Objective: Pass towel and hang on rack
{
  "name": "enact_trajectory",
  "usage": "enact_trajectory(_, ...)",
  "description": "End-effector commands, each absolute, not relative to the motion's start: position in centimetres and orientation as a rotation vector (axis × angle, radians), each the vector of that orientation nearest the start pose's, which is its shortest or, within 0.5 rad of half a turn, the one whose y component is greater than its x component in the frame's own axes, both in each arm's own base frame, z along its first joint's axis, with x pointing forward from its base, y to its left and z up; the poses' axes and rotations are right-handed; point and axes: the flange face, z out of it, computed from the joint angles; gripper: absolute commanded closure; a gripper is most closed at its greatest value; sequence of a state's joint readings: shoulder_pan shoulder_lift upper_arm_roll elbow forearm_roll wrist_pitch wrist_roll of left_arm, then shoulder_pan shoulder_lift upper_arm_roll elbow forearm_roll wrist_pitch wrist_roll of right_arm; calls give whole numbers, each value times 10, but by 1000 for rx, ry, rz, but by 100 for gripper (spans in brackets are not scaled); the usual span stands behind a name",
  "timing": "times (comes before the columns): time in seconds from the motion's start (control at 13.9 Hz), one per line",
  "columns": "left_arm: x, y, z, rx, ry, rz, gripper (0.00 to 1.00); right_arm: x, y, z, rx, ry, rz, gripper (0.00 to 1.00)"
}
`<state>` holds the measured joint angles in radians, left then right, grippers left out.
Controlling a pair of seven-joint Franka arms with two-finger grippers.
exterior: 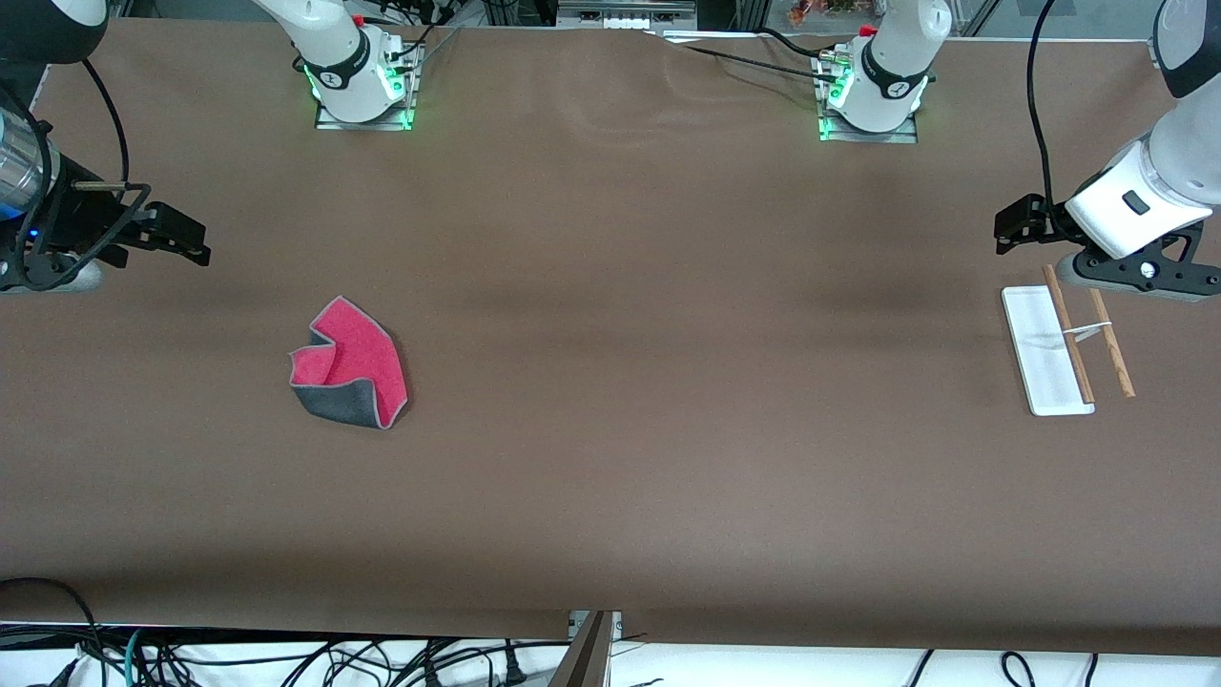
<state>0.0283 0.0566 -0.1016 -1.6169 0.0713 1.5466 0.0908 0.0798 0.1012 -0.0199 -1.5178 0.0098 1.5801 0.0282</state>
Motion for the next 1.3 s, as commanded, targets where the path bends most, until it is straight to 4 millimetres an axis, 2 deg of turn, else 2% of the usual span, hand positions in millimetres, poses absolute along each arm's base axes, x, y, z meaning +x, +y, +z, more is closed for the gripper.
enact_trajectory(0.0,562,-31,574,-3074,251,195,0,581,38,591,-3140,-39,99,0)
enact_trajectory(1.23,562,-30,574,-3074,251,195,0,582,45,597,-3130,-55,80,0)
